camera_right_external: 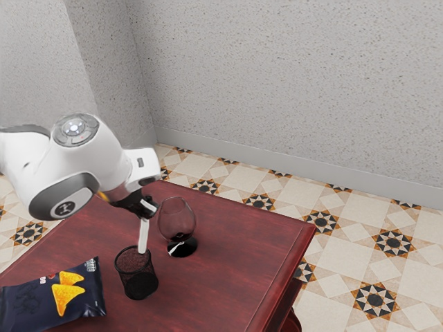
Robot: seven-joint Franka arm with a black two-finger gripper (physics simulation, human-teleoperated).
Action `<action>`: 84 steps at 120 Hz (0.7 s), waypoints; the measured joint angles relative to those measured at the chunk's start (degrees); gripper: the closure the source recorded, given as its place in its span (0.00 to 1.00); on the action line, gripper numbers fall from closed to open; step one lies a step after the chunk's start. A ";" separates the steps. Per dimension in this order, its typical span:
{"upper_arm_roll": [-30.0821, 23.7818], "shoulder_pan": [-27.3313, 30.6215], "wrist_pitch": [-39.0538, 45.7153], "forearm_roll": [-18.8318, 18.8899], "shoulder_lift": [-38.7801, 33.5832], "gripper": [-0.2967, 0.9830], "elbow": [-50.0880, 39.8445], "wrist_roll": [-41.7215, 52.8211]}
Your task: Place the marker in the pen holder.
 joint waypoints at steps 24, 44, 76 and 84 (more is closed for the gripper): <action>-0.55 0.10 -0.10 -0.32 0.47 0.85 -4.20 -1.08; -0.27 0.05 -3.00 -2.11 2.65 0.57 -0.98 -0.85; 5.10 0.75 -31.20 -11.09 15.13 0.33 38.95 11.27; 5.84 0.85 -35.10 -12.00 15.64 0.30 39.85 14.47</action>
